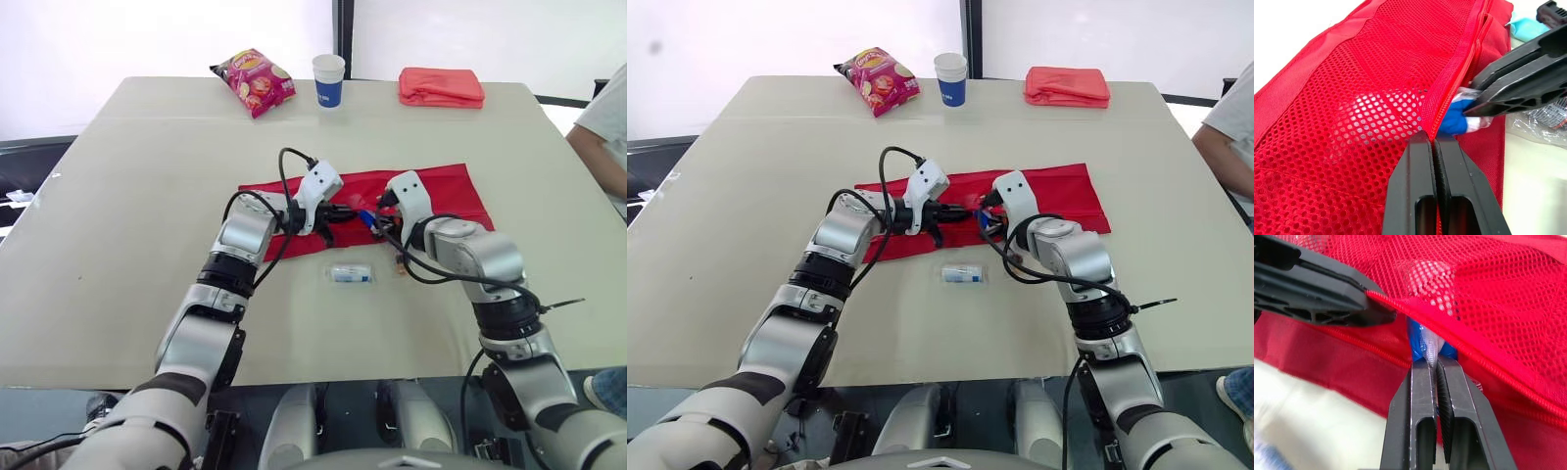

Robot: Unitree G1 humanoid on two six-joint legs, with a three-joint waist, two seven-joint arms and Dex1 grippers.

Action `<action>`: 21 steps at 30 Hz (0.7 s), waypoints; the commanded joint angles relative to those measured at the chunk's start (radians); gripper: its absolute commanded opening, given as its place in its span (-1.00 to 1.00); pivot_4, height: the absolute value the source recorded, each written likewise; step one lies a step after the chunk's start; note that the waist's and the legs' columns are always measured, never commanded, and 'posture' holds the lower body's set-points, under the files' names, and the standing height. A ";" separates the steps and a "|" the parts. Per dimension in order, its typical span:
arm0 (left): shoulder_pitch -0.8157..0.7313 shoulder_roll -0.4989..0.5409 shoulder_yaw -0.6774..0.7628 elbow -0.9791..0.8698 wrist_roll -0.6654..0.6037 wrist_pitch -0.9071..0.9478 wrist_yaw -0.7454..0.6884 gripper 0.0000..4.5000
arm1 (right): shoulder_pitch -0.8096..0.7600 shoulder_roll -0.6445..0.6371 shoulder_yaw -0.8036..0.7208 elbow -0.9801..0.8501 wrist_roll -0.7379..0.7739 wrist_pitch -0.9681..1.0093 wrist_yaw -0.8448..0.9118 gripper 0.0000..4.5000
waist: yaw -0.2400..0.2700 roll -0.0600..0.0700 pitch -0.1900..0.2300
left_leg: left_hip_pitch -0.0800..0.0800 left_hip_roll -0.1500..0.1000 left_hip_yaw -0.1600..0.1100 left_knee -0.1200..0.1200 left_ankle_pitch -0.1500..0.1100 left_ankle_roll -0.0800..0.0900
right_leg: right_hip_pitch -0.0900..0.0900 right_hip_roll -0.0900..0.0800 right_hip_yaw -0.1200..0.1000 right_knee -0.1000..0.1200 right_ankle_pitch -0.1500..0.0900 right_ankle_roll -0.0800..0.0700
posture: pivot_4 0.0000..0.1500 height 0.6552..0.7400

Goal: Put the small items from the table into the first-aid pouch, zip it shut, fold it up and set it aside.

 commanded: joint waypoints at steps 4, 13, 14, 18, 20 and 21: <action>0.007 0.001 -0.003 -0.073 -0.019 0.005 -0.009 -1.00 | -0.073 0.114 -0.026 0.120 0.013 -0.059 -0.046 -0.99 | -0.001 0.000 0.000 | 0.000 0.000 0.000 0.000 0.000 0.000 | 0.000 0.000 0.000 0.000 0.000 0.000 | 1.00 1.00; 0.015 0.002 -0.002 -0.072 -0.018 0.005 0.001 -1.00 | -0.089 0.276 -0.204 0.145 0.112 0.029 -0.093 -0.86 | -0.004 0.000 0.000 | 0.000 0.001 0.000 -0.001 0.000 0.000 | 0.000 0.000 0.000 0.000 0.000 0.000 | 1.00 1.00; 0.017 0.001 -0.002 -0.071 -0.017 0.004 0.003 -1.00 | -0.077 0.266 -0.210 0.112 0.122 0.044 -0.083 -0.72 | -0.004 0.000 0.000 | 0.000 0.001 0.000 -0.001 0.000 0.000 | 0.000 0.000 0.000 0.000 0.000 0.000 | 1.00 1.00; 0.014 0.004 0.000 -0.058 -0.015 -0.004 0.005 -1.00 | -0.013 0.159 -0.194 -0.080 0.163 0.111 -0.002 -0.03 | 0.004 0.001 0.001 | 0.000 0.000 0.000 -0.001 0.000 0.000 | 0.000 -0.001 0.000 0.000 0.000 0.000 | 1.00 1.00; 0.012 0.006 0.001 -0.047 -0.014 -0.010 0.006 -1.00 | 0.034 0.075 -0.178 -0.209 0.199 0.131 0.050 0.11 | 0.002 0.002 0.001 | -0.001 -0.001 -0.001 -0.001 0.000 0.000 | 0.000 -0.002 0.000 -0.001 0.000 0.000 | 1.00 1.00; 0.011 0.007 0.001 -0.043 -0.014 -0.013 0.007 -1.00 | 0.060 0.022 -0.160 -0.269 0.210 0.128 0.078 0.11 | -0.001 0.002 0.001 | -0.001 -0.001 0.000 -0.001 0.000 0.000 | 0.000 -0.002 0.000 -0.002 0.000 0.000 | 1.00 1.00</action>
